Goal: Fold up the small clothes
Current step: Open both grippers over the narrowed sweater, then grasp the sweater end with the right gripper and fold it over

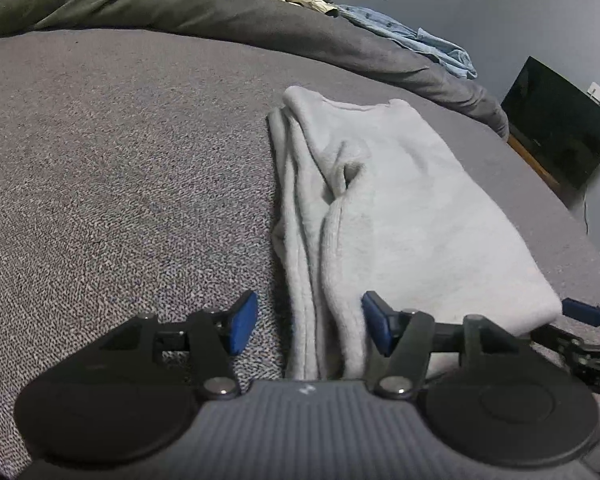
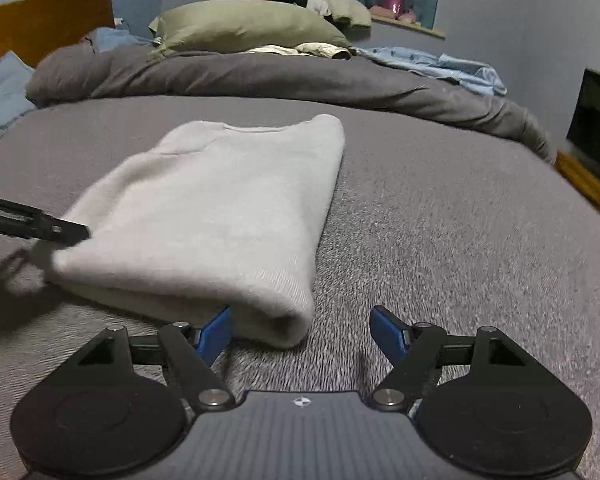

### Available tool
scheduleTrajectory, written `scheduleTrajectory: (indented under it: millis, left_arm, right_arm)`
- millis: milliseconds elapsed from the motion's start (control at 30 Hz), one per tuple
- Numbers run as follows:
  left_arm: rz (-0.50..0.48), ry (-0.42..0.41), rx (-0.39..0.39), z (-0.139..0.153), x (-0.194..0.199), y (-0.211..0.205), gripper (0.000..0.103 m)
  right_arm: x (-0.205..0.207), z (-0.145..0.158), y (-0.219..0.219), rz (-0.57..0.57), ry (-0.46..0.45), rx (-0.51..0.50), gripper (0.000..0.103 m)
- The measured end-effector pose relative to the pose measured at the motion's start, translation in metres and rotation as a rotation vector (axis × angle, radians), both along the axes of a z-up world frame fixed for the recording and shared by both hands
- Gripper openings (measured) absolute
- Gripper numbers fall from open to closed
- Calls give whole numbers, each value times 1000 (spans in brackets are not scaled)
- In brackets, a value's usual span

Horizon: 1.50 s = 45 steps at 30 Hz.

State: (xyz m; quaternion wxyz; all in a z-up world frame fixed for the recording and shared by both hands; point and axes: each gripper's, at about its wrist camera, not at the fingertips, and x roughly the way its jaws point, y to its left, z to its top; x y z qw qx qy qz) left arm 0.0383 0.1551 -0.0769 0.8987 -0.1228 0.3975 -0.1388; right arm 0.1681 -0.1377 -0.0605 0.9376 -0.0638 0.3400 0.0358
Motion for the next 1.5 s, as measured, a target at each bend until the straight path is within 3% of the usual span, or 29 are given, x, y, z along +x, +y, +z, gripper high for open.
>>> scheduleTrajectory:
  millis: [233,367,533,667,767,867,967,1100,1233,1500]
  left_arm:
    - [-22,-34,172,1,13,-17,63]
    - [-9,-19,136,-7,17,-11,65]
    - [-11,-28,105,-5,15,-5,65]
    - [-2,-134,134,11,5,-9,65]
    - [-79,-265,152,32,-5,-24,65]
    - [-205,-333,197,43,-14,-53,64]
    - [-297,-328,229,38,-18,-76,58]
    - [-327,-261,285,18,-12,-85,58]
    - [-283,-156,151,-1,6,-63,61]
    - [-289,-168,147,-6,0,-59,61]
  right_arm:
    - [9,-20,-5,-64,-102,-83,72]
    - [12,-34,-34,-177,-27,13,73]
    - [10,-28,-40,-172,15,89,72]
    - [-15,4,-32,-102,-65,199,69]
    - [-15,23,-16,-4,-163,217,54]
    - [9,24,-6,51,-152,219,22]
    - [32,14,-10,25,-99,241,13]
    - [61,-11,-16,5,-1,315,13]
    - [69,-27,-5,28,6,289,14]
    - [70,-19,2,37,14,264,14]
